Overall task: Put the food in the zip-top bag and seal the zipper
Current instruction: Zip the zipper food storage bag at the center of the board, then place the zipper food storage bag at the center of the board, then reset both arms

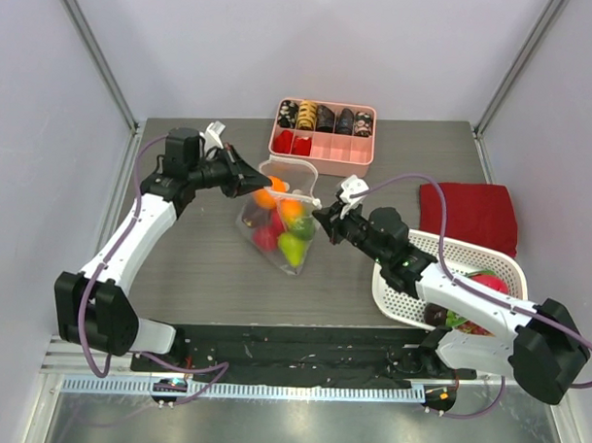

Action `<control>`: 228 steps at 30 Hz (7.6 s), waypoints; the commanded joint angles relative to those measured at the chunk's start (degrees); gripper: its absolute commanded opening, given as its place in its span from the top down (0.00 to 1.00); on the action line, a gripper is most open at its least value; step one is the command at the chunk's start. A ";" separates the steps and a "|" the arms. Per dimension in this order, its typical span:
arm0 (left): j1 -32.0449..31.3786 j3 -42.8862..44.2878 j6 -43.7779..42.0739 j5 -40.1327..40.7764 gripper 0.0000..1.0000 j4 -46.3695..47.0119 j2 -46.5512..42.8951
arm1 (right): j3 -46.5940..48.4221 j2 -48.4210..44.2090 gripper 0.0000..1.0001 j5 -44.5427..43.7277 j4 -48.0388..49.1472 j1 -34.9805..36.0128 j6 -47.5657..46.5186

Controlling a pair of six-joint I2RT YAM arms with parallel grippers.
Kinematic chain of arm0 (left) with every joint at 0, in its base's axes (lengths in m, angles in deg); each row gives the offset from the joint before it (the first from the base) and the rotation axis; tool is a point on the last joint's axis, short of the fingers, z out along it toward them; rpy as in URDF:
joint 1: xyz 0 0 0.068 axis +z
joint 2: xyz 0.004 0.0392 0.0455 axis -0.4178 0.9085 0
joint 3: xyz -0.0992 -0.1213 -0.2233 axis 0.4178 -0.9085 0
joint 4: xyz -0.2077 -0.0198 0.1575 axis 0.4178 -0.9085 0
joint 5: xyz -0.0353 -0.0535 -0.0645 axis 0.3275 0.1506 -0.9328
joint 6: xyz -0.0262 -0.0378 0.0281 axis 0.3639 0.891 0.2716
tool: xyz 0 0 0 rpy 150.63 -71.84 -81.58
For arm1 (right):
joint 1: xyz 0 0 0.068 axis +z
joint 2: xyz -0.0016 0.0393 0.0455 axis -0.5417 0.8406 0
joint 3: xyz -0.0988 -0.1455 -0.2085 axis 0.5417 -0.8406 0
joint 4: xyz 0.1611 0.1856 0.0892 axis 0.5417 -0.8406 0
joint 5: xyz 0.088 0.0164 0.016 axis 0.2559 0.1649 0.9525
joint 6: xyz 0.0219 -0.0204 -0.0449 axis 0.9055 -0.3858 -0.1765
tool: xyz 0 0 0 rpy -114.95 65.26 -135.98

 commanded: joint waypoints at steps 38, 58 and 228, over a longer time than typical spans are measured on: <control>-25.94 5.67 -107.19 -6.23 0.54 -15.54 -10.95 | 3.31 -16.05 0.99 29.76 -20.13 0.24 -48.38; -30.95 6.81 -106.75 -2.98 0.54 -14.74 -5.15 | 2.96 -16.23 0.99 30.73 -20.48 0.33 -51.28; -19.11 6.09 -64.93 9.07 0.00 -24.22 -5.24 | 21.07 -15.00 0.00 1.03 -42.28 -19.80 11.74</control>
